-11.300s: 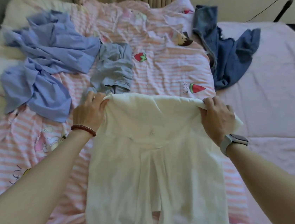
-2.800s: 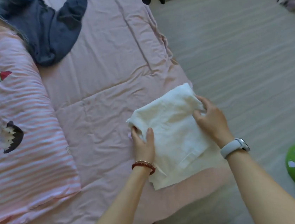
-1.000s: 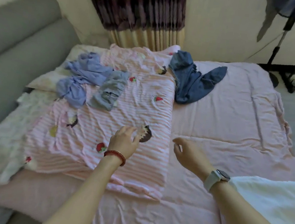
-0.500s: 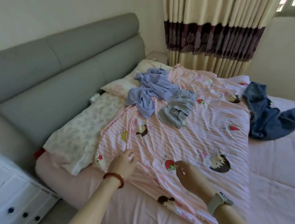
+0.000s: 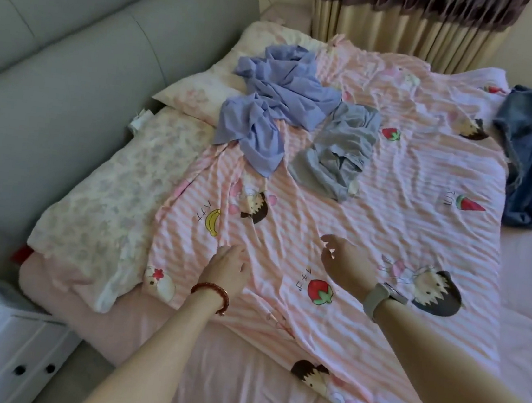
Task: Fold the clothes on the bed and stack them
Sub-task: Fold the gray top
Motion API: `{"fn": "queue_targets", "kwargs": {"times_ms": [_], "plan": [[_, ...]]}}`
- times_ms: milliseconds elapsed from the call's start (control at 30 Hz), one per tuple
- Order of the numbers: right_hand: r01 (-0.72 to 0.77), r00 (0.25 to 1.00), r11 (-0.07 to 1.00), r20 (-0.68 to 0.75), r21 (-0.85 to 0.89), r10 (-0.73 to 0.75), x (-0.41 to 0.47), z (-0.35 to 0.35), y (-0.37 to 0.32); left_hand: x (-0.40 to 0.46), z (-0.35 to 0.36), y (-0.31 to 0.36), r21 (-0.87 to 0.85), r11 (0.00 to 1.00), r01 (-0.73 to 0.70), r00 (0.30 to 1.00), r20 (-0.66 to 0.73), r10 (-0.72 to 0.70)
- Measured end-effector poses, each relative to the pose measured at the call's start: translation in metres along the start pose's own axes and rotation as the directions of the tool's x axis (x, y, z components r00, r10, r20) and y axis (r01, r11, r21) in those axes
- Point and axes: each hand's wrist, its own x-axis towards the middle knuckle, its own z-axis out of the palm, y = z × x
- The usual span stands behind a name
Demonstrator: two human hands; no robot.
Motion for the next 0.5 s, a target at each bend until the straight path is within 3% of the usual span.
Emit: {"fn": "queue_targets", "kwargs": {"times_ms": [267,367,500], "plan": [[-0.085,0.985,0.993,-0.145,0.08,0.095,0.152,0.033,0.06,0.128,0.069,-0.007,0.269,0.963,0.003,1.0,-0.025,0.004],[-0.111,0.966,0.981,-0.216,0.156,0.144,0.197,0.04,0.08,0.158,0.1,-0.021,0.31,0.95,0.035,0.995,0.076,-0.062],[-0.202,0.965,0.862,-0.057,0.466,0.256,0.24,0.046,0.096,0.168,0.129,-0.043,0.316,0.948,0.034,0.986,0.143,-0.083]]}}
